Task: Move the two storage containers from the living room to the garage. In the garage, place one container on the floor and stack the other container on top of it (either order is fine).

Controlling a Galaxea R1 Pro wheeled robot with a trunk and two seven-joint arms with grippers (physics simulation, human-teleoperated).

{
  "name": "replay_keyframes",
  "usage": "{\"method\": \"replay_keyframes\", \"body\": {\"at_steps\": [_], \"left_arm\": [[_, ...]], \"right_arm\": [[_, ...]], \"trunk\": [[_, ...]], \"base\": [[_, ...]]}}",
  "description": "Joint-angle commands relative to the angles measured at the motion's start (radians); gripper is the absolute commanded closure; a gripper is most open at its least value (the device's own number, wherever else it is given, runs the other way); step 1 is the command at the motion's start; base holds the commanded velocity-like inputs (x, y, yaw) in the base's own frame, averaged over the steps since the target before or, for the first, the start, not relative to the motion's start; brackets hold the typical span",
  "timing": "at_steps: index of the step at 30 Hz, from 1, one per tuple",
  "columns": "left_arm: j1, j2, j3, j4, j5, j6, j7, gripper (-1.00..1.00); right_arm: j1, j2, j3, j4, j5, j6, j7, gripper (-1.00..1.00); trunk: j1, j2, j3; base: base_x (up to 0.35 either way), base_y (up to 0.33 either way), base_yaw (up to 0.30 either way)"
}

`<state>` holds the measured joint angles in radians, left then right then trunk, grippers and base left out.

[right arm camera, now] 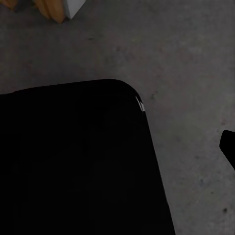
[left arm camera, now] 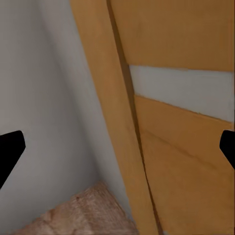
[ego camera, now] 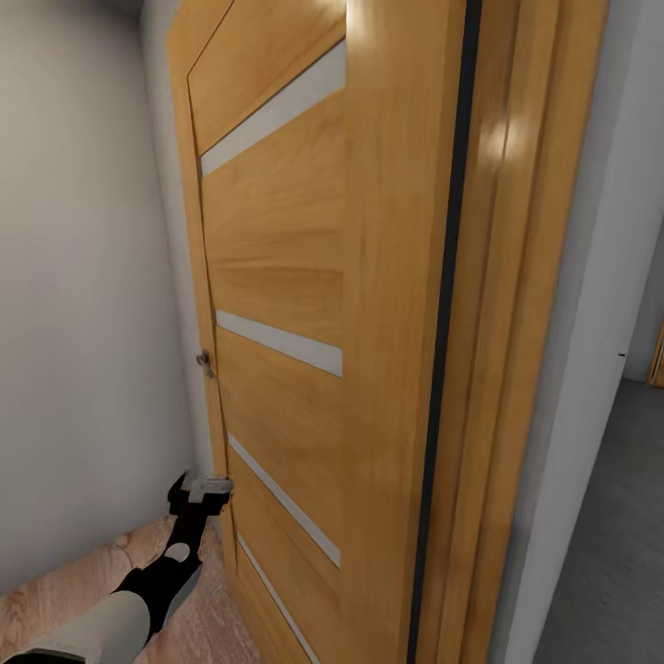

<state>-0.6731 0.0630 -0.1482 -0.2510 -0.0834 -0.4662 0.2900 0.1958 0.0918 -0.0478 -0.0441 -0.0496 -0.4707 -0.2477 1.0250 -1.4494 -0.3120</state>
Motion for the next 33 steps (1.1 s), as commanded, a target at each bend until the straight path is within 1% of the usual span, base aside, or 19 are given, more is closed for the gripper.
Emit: {"method": "replay_keyframes", "body": {"at_steps": [1,4,5,7,8,10,13,16,19,23,25,28,29,32,33], "left_arm": [[0.0,0.004,-0.006,0.007,-0.009,0.0,0.012,-1.0],[0.002,0.019,-0.005,0.023,-0.006,-0.001,0.016,-1.0],[0.003,0.026,-0.004,0.028,-0.001,-0.001,0.017,-1.0],[0.007,0.031,-0.004,0.031,0.009,-0.001,0.018,-1.0],[0.014,0.034,-0.004,0.033,0.021,-0.002,0.019,-1.0],[0.03,0.034,-0.005,0.035,0.043,-0.002,0.019,-1.0],[0.055,0.032,-0.006,0.036,0.062,-0.002,0.019,-1.0],[0.086,0.03,-0.007,0.036,0.07,-0.002,0.019,-1.0],[0.135,0.028,-0.007,0.036,0.076,-0.002,0.019,-1.0],[0.172,0.028,-0.005,0.036,0.08,-0.001,0.02,-1.0],[0.191,0.028,-0.005,0.036,0.089,0.0,0.02,-1.0],[0.222,0.027,-0.005,0.036,0.12,-0.001,0.02,-1.0],[0.238,0.026,-0.006,0.036,0.141,-0.001,0.02,-1.0],[0.261,0.023,-0.009,0.036,0.17,-0.002,0.019,-1.0],[0.264,0.022,-0.009,0.036,0.174,-0.002,0.019,-1.0]], "right_arm": [[0.001,0.0,-0.003,-0.002,-0.005,-0.003,0.003,-1.0],[0.001,0.001,-0.002,-0.002,-0.004,-0.003,0.004,-1.0],[0.001,0.001,-0.002,-0.002,-0.004,-0.003,0.005,-1.0],[0.001,0.002,-0.002,-0.003,-0.004,-0.003,0.006,-1.0],[0.0,0.002,-0.002,-0.003,-0.003,-0.003,0.006,-1.0],[-0.002,0.001,-0.001,-0.003,-0.003,-0.003,0.006,-1.0],[-0.005,0.001,-0.002,-0.003,-0.004,-0.004,0.007,-1.0],[-0.008,0.0,-0.005,-0.004,-0.005,-0.004,0.008,-1.0],[-0.011,-0.001,-0.006,-0.009,-0.005,-0.004,0.008,-1.0],[-0.014,-0.001,-0.007,-0.013,-0.005,-0.004,0.008,-1.0],[-0.016,-0.002,-0.007,-0.015,-0.004,-0.004,0.008,-1.0],[-0.022,-0.002,-0.007,-0.017,-0.004,-0.005,0.008,-1.0],[-0.029,-0.002,-0.008,-0.018,-0.006,-0.005,0.008,-1.0],[-0.041,-0.003,-0.011,-0.018,-0.009,-0.006,0.008,-1.0],[-0.043,-0.003,-0.012,-0.018,-0.01,-0.006,0.008,-1.0]], "trunk": [[0.0,-0.001,-0.001],[0.0,-0.001,-0.001],[0.0,-0.001,-0.001],[0.0,-0.001,-0.001],[0.0,-0.001,-0.001],[0.0,-0.001,-0.001],[0.0,-0.001,-0.001],[0.0,-0.001,-0.001],[0.0,-0.001,-0.001],[0.0,-0.001,-0.001],[0.0,-0.001,-0.001],[0.0,-0.001,-0.001],[0.0,-0.001,-0.001],[0.0,-0.001,-0.001],[0.0,-0.001,-0.001]], "base": [[0.0,0.0,0.0],[0.0,0.0,0.0],[0.0,0.0,0.0],[0.0,0.0,0.0],[0.0,0.0,0.0],[0.0,0.0,0.0],[0.0,0.0,0.0],[0.0,0.0,0.0],[0.0,0.0,0.0],[-0.022,0.0,0.0],[-0.168,0.0,0.0],[-0.259,0.0,0.0],[-0.298,0.0,0.0],[-0.313,0.0,0.0],[-0.324,0.0,0.0]]}}
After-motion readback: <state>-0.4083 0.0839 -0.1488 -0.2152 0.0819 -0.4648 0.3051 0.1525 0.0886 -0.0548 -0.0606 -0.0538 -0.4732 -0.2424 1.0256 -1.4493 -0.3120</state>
